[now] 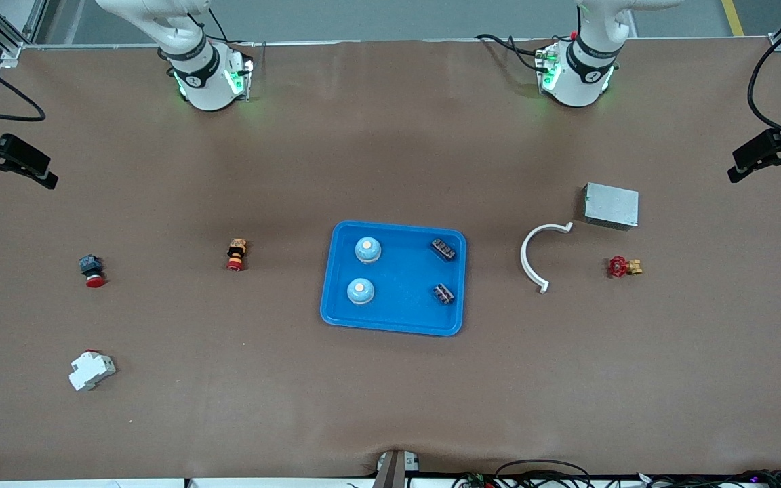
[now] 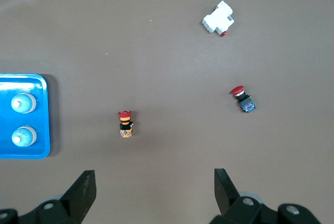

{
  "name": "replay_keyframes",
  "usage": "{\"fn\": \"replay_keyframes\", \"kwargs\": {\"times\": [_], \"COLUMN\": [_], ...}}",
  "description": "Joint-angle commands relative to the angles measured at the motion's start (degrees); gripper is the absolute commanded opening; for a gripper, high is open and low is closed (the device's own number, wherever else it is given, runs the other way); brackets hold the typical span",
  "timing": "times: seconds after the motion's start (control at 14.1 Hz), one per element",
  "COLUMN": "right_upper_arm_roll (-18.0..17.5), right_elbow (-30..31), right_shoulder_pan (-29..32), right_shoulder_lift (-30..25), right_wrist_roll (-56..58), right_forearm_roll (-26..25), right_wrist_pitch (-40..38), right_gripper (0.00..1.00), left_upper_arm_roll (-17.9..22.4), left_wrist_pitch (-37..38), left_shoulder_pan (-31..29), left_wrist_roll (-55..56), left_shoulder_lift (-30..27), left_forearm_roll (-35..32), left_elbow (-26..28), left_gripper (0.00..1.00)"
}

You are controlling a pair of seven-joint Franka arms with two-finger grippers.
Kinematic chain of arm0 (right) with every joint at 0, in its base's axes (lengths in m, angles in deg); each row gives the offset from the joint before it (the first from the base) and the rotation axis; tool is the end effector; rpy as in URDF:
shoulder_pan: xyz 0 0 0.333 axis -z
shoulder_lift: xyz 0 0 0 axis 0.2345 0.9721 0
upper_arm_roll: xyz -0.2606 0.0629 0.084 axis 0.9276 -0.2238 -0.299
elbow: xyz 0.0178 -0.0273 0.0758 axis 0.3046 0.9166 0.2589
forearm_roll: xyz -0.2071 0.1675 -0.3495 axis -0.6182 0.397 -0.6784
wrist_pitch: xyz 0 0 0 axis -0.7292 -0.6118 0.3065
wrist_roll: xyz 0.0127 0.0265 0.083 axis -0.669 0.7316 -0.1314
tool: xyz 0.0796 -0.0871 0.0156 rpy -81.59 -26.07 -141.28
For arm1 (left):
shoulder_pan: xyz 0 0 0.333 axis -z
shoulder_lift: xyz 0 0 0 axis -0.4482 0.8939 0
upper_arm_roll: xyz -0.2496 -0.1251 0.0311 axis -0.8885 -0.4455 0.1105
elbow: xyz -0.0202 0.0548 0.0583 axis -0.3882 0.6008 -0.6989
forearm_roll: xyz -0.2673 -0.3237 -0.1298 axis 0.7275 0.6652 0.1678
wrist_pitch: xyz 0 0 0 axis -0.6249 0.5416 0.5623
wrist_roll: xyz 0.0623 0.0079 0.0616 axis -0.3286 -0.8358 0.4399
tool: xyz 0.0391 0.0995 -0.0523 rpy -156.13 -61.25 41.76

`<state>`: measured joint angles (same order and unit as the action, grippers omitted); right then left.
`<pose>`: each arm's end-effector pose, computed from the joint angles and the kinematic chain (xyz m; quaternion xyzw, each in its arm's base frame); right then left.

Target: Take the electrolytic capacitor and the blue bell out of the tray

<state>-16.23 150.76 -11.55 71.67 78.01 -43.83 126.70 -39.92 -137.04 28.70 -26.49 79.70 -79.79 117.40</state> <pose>0.5970 -0.0128 0.6030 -0.9988 0.0451 -0.0172 0.0129 0.5879 0.0287 0.5783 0.9996 0.0214 0.0193 0.0035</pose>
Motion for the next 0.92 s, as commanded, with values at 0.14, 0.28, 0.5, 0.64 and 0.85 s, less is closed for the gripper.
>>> {"fn": "replay_keyframes", "kwargs": {"times": [0.14, 0.28, 0.5, 0.64, 0.85], "right_upper_arm_roll": [-0.12, -0.12, -0.12, -0.12, -0.12], "right_elbow": [0.65, 0.74, 0.83, 2.23, 4.68], "right_shoulder_pan": [-0.17, -0.17, -0.52, -3.49, -10.6], "right_shoulder_lift": [-0.3, -0.3, -0.3, -0.47, 0.05], "right_wrist_roll": [-0.09, -0.09, -0.18, -5.07, -12.46], "right_forearm_roll": [-0.67, -0.75, -0.76, -0.84, -0.93], "right_wrist_pitch": [0.47, 0.55, 0.56, 1.87, 3.27], "right_gripper": [1.0, 1.0, 1.0, 1.0, 1.0], "left_upper_arm_roll": [-0.19, -0.11, -1.5, -6.15, -11.77], "left_wrist_pitch": [1.26, 1.26, 2.92, 5.3, 5.31], "left_shoulder_pan": [-0.4, -0.23, 0.73, 0.65, 0.91], "left_wrist_roll": [-0.37, -0.02, 4.44, 11.9, 20.35], "left_shoulder_lift": [0.7, 0.61, -0.09, -1.14, -0.54], "left_forearm_roll": [-0.22, -0.04, 0.04, 0.04, -0.13], "left_elbow": [-1.52, -1.52, -1.52, -1.6, -3.44], "left_gripper": [1.0, 1.0, 1.0, 1.0, 1.0]}}
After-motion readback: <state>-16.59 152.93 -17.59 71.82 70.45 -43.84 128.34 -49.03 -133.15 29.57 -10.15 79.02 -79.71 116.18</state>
